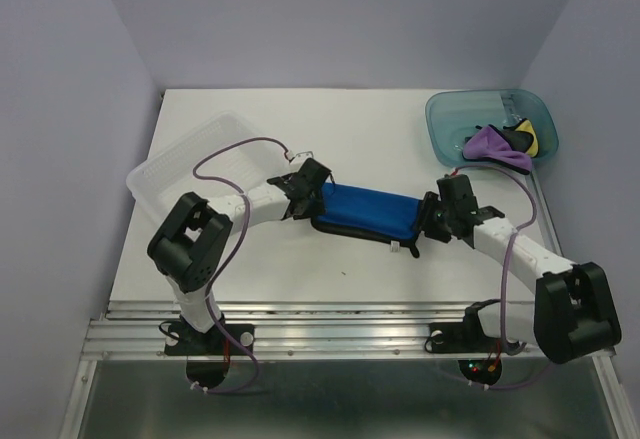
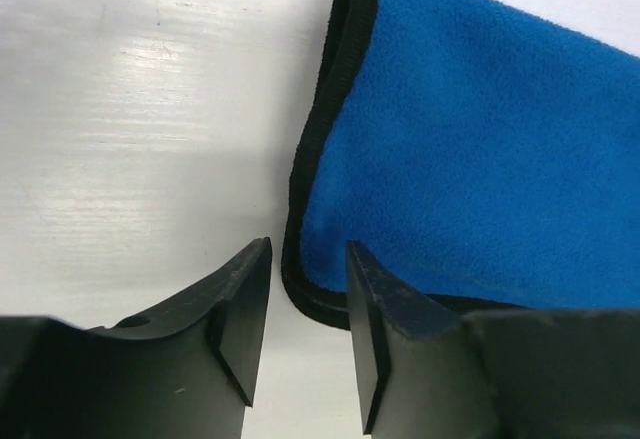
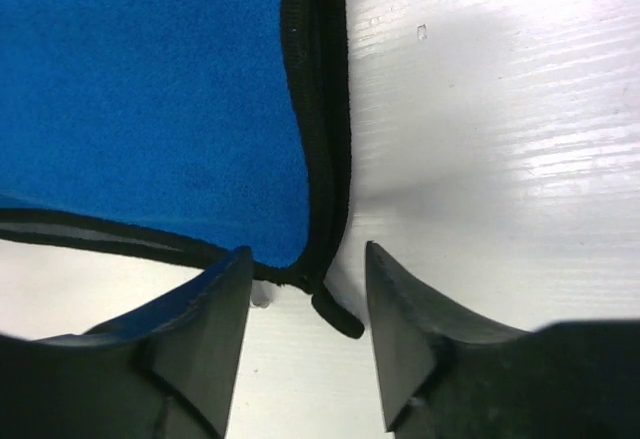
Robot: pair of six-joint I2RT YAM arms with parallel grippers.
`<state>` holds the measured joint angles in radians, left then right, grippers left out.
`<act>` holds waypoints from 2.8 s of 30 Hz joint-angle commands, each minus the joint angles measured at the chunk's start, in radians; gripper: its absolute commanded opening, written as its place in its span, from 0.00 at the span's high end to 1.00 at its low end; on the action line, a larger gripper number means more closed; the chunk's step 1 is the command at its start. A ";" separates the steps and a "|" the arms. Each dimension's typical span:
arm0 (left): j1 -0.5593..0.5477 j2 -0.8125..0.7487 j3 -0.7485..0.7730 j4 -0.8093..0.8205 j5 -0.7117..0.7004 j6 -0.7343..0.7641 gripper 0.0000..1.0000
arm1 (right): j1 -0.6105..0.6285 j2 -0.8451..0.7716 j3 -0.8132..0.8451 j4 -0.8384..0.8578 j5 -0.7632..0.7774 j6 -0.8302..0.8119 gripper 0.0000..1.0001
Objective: Fold and stack the towels
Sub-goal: Fold the towel
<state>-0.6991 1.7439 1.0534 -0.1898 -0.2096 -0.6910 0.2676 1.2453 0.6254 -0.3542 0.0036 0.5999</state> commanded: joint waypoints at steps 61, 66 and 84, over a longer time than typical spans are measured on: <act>-0.019 0.052 -0.018 0.167 0.090 -0.018 0.92 | -0.007 -0.009 0.134 -0.037 0.069 -0.121 0.99; -0.027 0.057 -0.013 0.179 0.098 -0.018 0.92 | -0.007 -0.015 0.168 -0.048 -0.060 -0.127 0.99; -0.031 0.071 -0.020 0.219 0.134 -0.018 0.91 | 0.131 0.111 0.298 0.044 -0.255 -0.071 0.99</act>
<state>-0.7208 1.8275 1.0485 0.0113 -0.0978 -0.7116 0.3569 1.3319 0.8436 -0.3836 -0.2008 0.5018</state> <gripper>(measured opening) 0.148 0.021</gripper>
